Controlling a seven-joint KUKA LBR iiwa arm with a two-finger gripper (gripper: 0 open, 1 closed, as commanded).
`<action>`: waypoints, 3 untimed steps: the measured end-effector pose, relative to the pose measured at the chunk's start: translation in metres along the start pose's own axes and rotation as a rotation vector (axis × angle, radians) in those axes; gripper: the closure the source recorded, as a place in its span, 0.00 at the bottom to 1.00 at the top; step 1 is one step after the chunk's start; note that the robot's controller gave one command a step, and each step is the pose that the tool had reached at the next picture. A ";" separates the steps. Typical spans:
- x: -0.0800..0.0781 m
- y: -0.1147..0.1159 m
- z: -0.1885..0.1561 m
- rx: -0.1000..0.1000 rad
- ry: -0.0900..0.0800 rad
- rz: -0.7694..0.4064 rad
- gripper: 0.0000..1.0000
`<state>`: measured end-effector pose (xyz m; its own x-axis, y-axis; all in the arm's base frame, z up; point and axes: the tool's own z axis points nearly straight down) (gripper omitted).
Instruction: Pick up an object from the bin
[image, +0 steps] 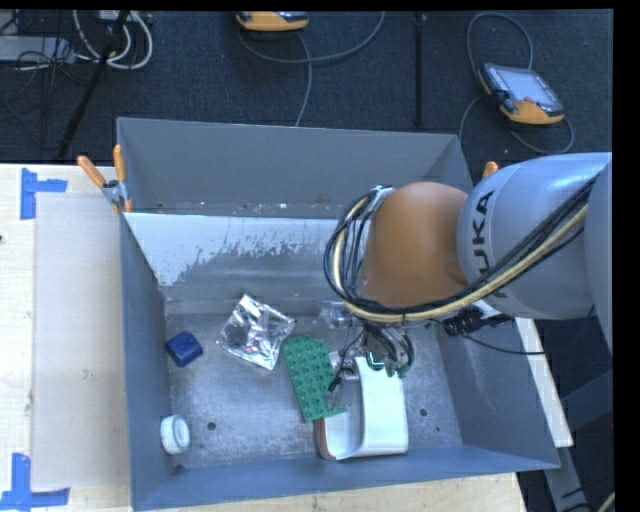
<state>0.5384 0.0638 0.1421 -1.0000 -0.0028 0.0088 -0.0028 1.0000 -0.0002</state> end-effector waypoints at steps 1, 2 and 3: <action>-0.068 -0.019 0.074 0.000 0.003 -0.109 0.00; -0.069 -0.018 0.073 -0.002 0.001 -0.105 0.00; -0.069 -0.018 0.072 -0.004 0.001 -0.101 0.00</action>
Offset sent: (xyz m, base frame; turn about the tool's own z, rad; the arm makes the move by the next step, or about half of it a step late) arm 0.0681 -0.0187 -0.0721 -0.1088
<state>0.6069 0.0459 0.0694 -0.9945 -0.1039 0.0096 -0.1039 0.9946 0.0045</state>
